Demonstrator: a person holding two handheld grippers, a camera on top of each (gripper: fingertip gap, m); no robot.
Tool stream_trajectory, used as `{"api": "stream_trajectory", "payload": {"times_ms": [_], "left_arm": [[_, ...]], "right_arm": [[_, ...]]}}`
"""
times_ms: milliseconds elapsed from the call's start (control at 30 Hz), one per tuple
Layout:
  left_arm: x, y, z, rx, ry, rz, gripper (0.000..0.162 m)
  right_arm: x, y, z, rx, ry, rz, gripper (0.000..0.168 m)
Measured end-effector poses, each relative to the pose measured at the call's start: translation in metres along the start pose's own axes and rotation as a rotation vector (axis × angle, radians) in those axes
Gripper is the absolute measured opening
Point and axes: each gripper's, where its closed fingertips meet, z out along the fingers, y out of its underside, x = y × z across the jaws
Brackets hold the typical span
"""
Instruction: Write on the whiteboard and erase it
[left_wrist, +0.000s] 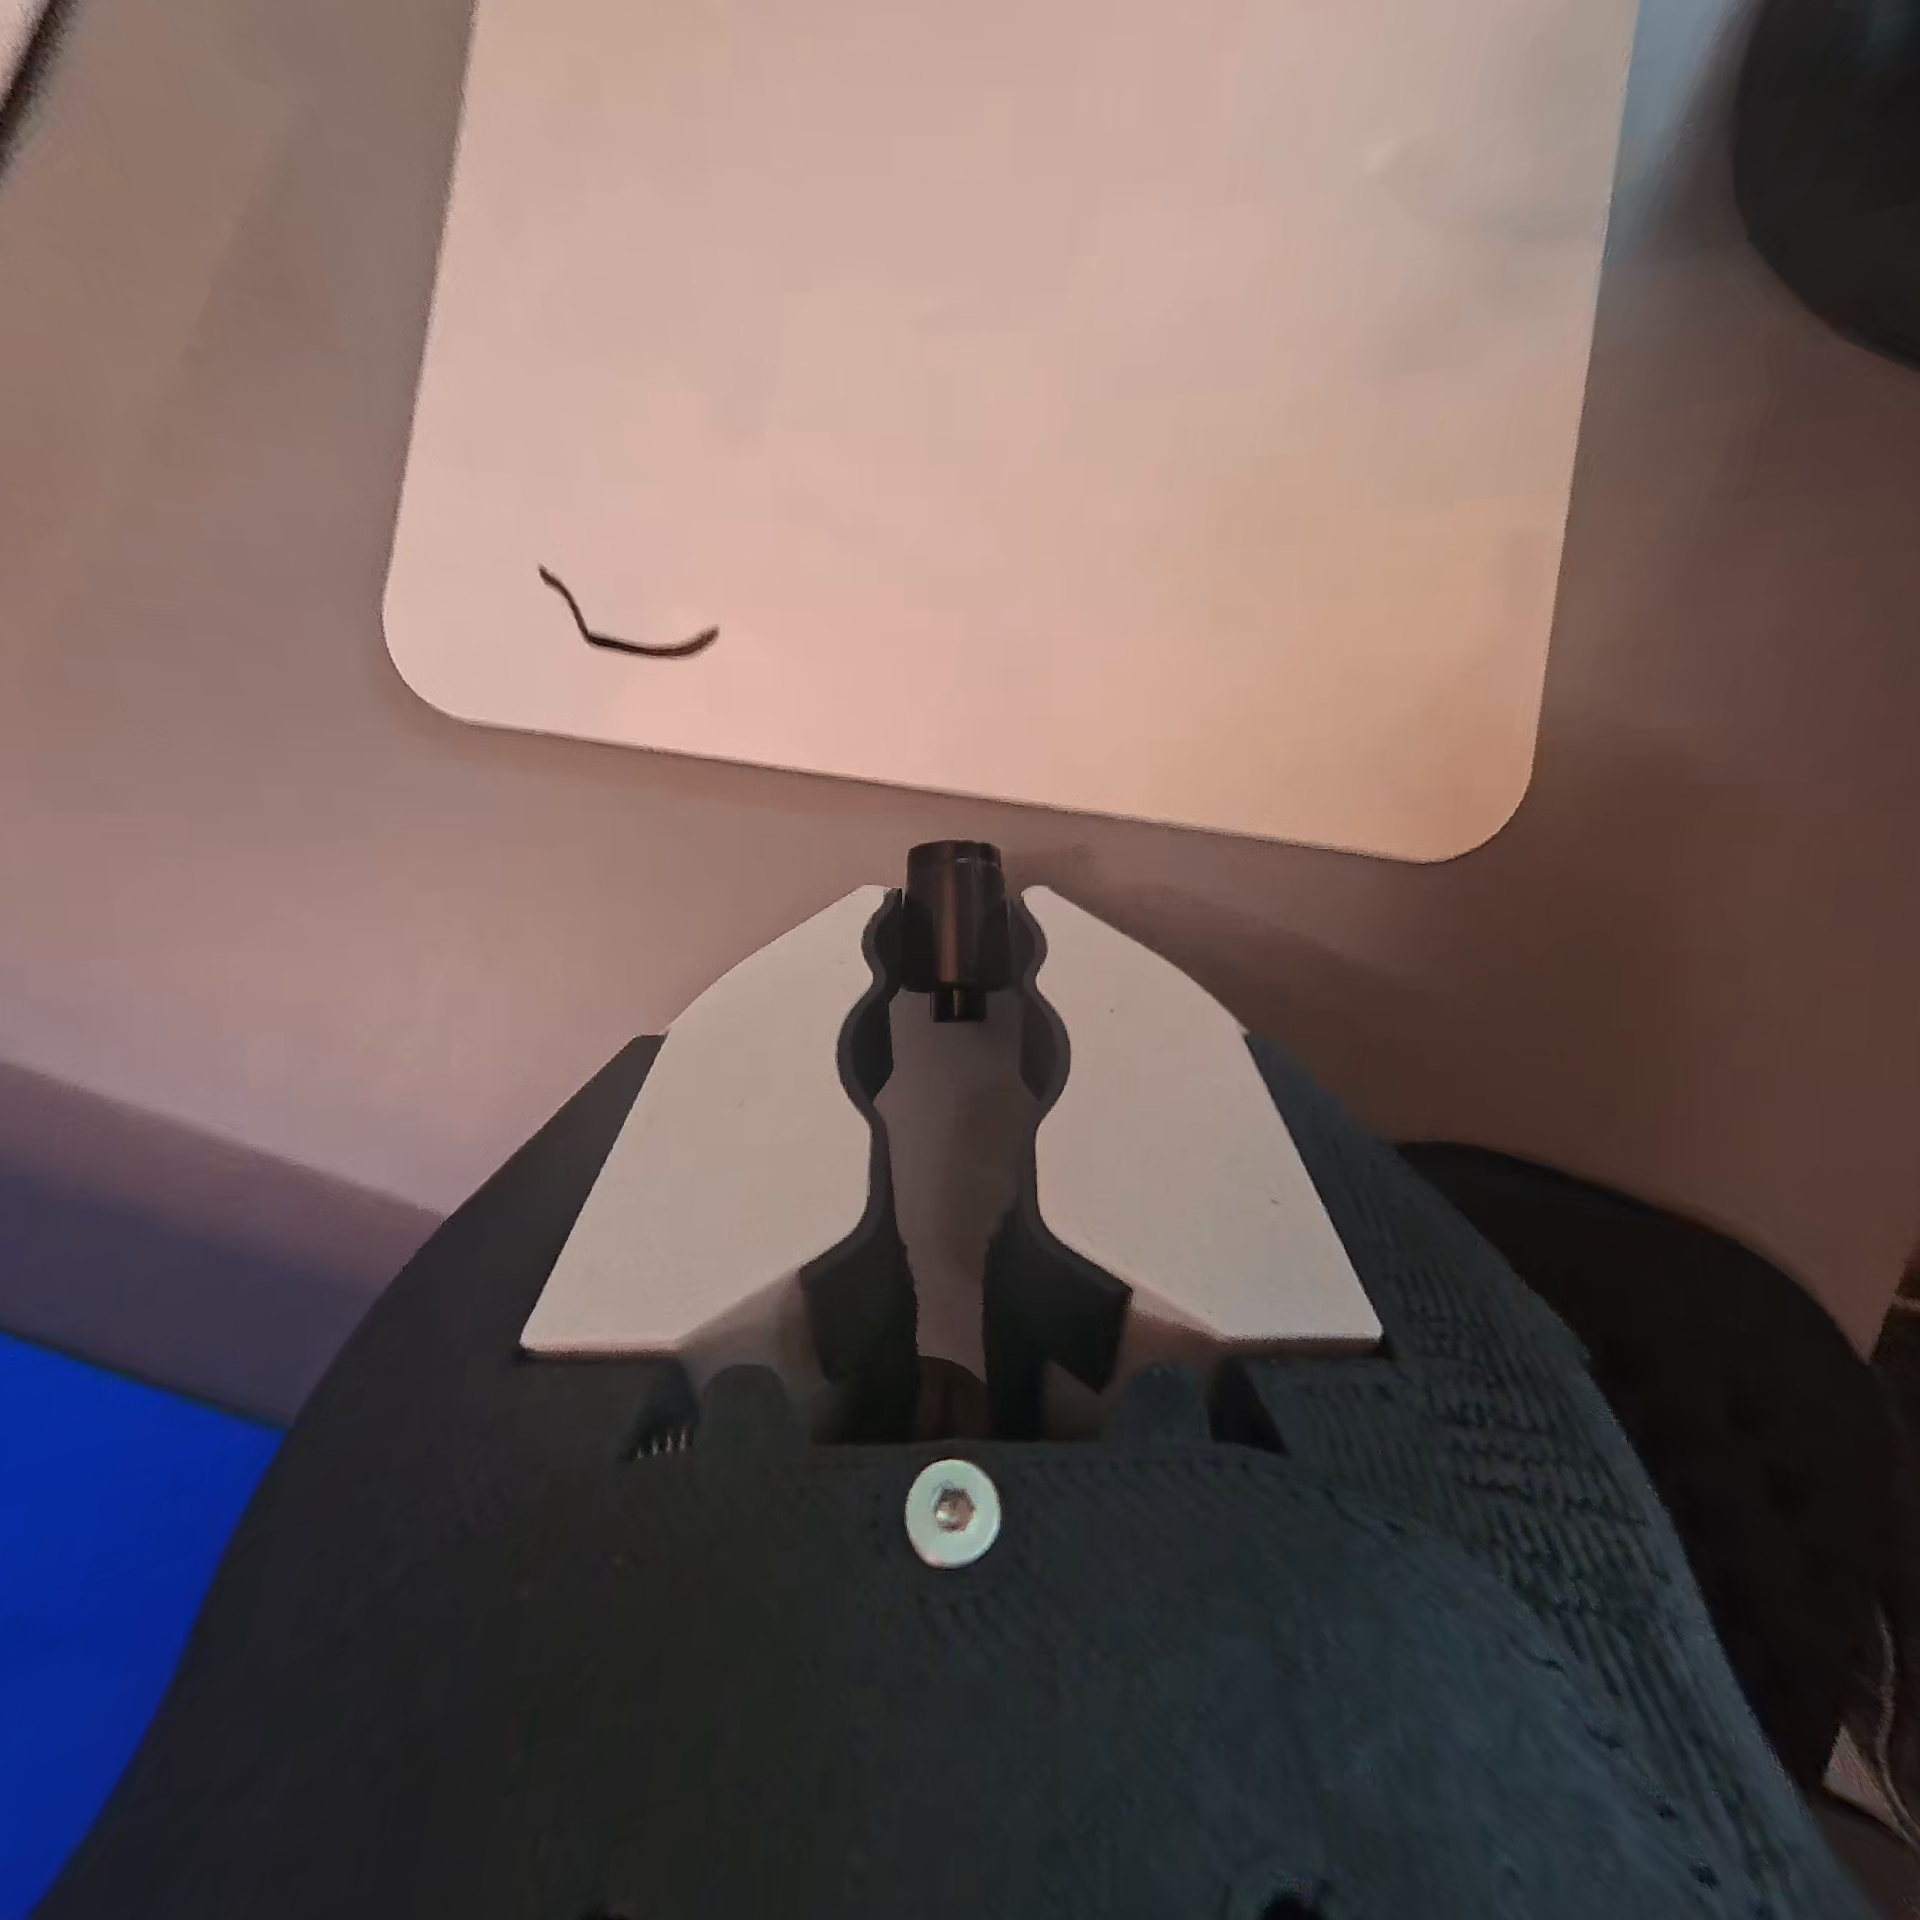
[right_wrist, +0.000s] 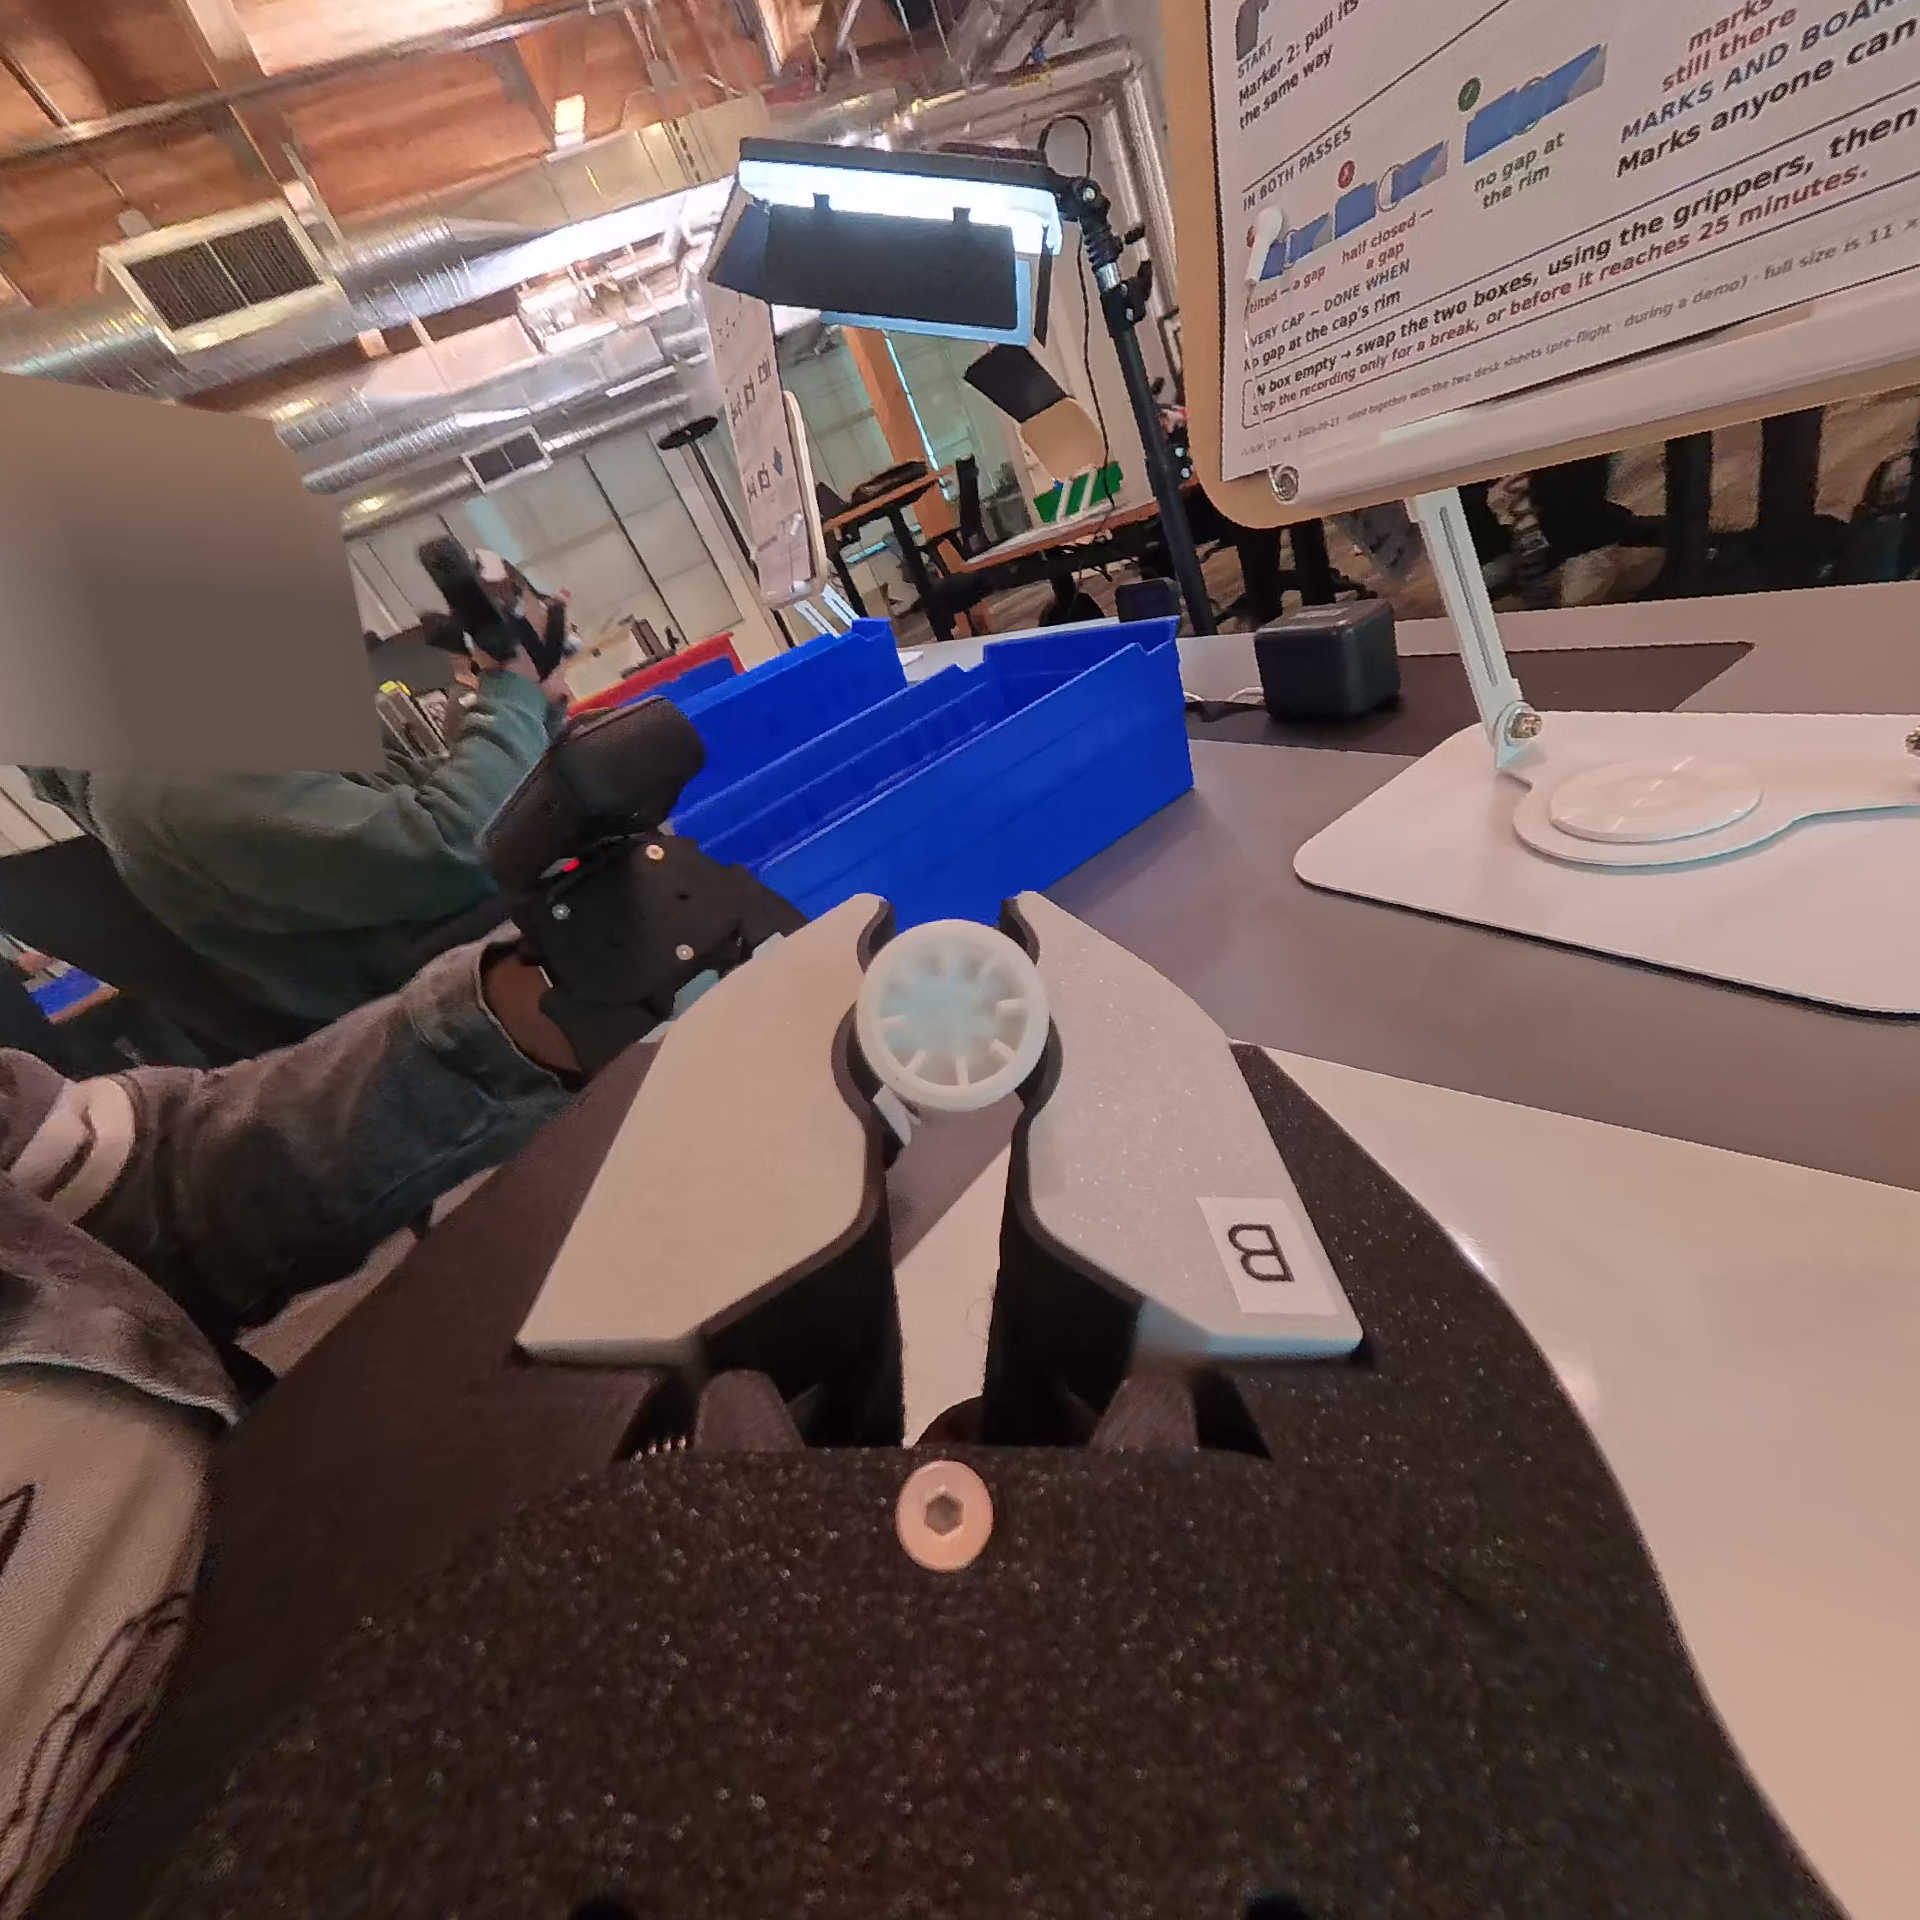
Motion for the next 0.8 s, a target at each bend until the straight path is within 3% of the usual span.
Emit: {"api": "stream_trajectory", "payload": {"times_ms": [67,200,300,567,800], "left_arm": [[0.005,-0.016,-0.004,0.130,0.031,-0.003,0.019],[0.032,-0.071,-0.039,0.650,0.158,0.080,0.020],[0.041,-0.084,-0.054,0.796,0.195,0.090,0.019],[0.048,-0.087,-0.057,0.773,0.146,0.181,0.019],[0.050,-0.088,-0.055,0.769,0.136,0.149,0.018]], "right_arm": [[-0.003,-0.004,0.000,0.026,-0.029,0.044,0.021],[-0.025,-0.022,0.001,0.132,-0.188,0.231,0.020],[-0.042,-0.020,0.009,0.106,-0.246,0.244,0.020],[-0.058,0.006,0.022,-0.055,-0.253,0.160,0.021],[-0.057,0.008,0.022,-0.046,-0.226,0.157,0.021]]}}
